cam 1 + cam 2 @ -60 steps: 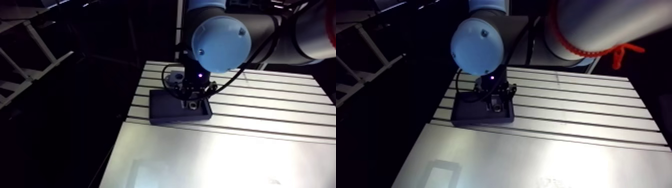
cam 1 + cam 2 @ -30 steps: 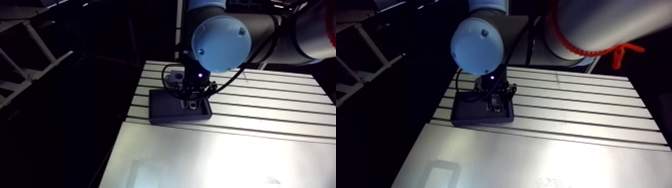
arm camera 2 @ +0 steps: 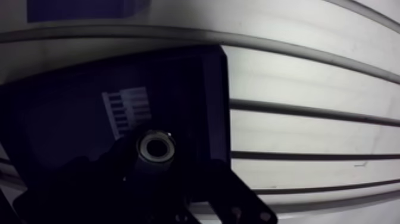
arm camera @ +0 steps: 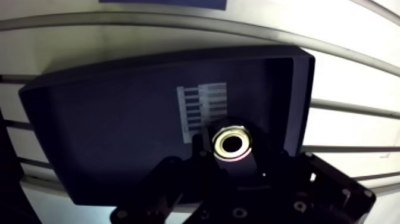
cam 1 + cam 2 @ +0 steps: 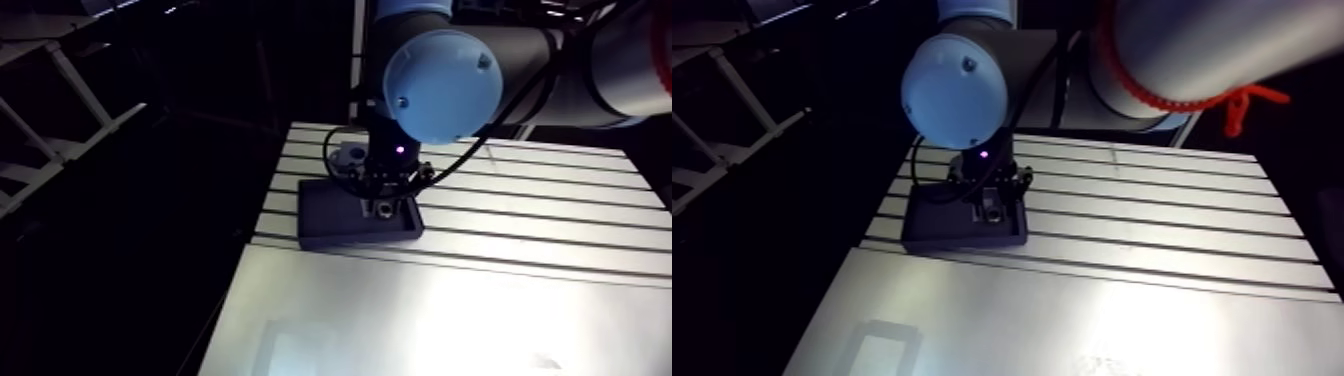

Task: Pick up the bearing and press it into the housing until flush.

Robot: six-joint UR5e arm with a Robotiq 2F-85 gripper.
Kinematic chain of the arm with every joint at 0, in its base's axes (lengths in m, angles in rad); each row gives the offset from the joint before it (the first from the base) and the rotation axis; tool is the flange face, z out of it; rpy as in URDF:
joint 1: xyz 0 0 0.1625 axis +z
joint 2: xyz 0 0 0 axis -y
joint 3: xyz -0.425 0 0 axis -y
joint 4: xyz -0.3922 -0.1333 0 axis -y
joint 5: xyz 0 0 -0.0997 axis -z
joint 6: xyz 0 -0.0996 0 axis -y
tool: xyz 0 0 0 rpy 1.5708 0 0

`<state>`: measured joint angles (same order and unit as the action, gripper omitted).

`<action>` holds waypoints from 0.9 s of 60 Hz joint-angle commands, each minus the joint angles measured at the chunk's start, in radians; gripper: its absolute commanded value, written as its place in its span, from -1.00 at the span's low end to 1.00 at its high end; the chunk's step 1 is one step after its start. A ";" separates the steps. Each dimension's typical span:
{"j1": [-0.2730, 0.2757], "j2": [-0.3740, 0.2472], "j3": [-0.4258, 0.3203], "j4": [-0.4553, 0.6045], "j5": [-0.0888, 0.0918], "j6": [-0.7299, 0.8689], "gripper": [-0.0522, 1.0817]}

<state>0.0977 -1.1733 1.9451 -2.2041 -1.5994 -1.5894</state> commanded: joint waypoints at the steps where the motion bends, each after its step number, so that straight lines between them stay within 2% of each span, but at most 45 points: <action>1: 0.006 -0.018 -0.005 0.008 0.000 0.001 0.09; 12: 0.010 -0.040 -0.030 0.049 -0.001 0.001 0.13; 24: 0.014 -0.045 -0.140 0.191 -0.001 0.020 0.22; 34: 0.024 -0.042 -0.212 0.228 -0.003 0.040 0.24; 44: 0.038 -0.022 -0.276 0.241 -0.007 0.053 0.26; 54: 0.052 0.043 -0.338 0.254 -0.010 0.053 0.28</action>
<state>0.1338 -1.1878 1.6804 -1.9681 -1.6063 -1.5406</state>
